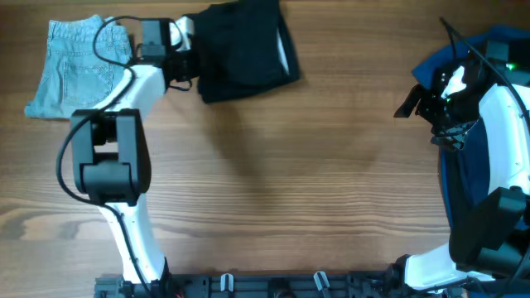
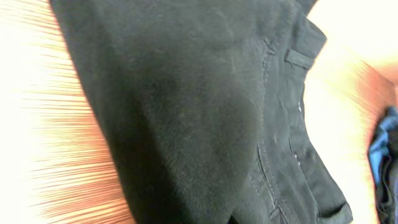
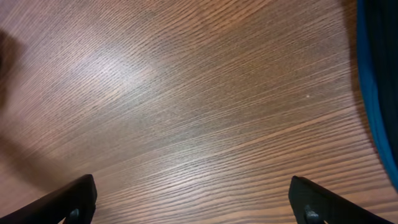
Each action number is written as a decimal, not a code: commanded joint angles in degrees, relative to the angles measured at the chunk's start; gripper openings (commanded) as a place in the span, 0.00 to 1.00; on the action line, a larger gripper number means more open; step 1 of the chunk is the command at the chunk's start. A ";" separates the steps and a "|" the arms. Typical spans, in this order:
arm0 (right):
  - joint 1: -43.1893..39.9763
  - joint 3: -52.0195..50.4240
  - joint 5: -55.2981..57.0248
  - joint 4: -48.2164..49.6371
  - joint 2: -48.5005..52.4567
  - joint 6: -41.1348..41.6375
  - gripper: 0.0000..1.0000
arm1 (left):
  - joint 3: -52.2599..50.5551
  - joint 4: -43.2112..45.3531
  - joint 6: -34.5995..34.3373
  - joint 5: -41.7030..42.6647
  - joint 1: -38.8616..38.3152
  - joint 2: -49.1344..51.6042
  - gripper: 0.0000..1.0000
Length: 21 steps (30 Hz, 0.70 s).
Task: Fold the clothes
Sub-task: 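Grasp the folded black pants with the left gripper and drag them to the upper left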
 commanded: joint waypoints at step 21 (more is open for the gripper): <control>-0.02 0.81 -0.35 0.76 -0.83 -1.55 1.00 | 18.16 -25.18 14.03 -12.22 13.49 0.72 0.04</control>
